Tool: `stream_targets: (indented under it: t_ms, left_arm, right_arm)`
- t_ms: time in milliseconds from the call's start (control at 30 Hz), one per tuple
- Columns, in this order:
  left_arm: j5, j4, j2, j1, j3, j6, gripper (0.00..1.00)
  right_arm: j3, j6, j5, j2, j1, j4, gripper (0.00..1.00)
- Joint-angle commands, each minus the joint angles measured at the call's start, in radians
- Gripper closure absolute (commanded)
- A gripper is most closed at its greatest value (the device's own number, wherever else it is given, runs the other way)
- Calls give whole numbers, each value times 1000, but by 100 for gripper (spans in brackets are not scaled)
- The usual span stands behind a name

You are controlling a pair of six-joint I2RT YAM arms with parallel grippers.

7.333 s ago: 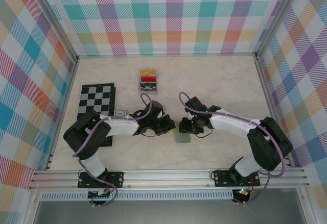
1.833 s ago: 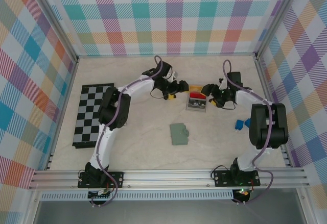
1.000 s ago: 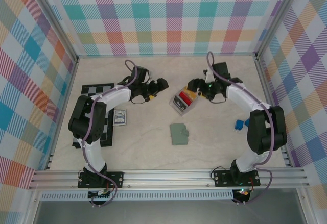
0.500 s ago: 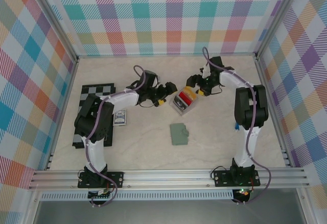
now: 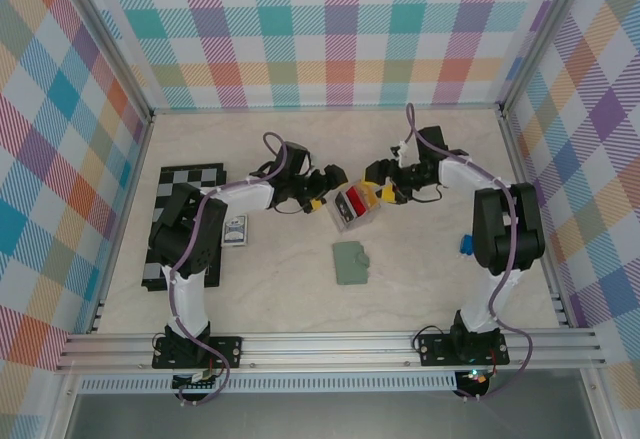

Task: Put the credit cards into the card holder
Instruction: Rotate the storage box at the center of the table.

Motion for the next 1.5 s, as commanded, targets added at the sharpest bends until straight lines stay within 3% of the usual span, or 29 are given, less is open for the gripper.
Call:
stream_targets:
  t_ms: [0,333,633,800,933,1200,1367,1467]
  left_arm:
    - [22,31,14,-19,-23,-7,6]
    - [47,53,45,-46,-19,-14,8]
    - [44,44,65,-46,-13,-3,9]
    - [48,54,65,-46,-6,-2,10]
    - [78,62,76,-48,13,17,10]
    - [151,84,100,-70,29,50,12]
    - [154,69,89,-92,17,68,12]
    - [132,64,74,-106,-10,72,12]
  right_arm:
    - [-50,30,-53,-50,5,61,24]
    - [64,-31,145,38,5,-37,23]
    - [135,-52,227,41,5,-74,21]
    - [216,-73,192,147,5,-105,21]
    - [227,-56,69,196,5,-76,26]
    - [78,-23,-55,76,5,-3,29]
    - [-81,1,-18,-46,5,39,28]
    - [-141,0,67,-91,5,36,27]
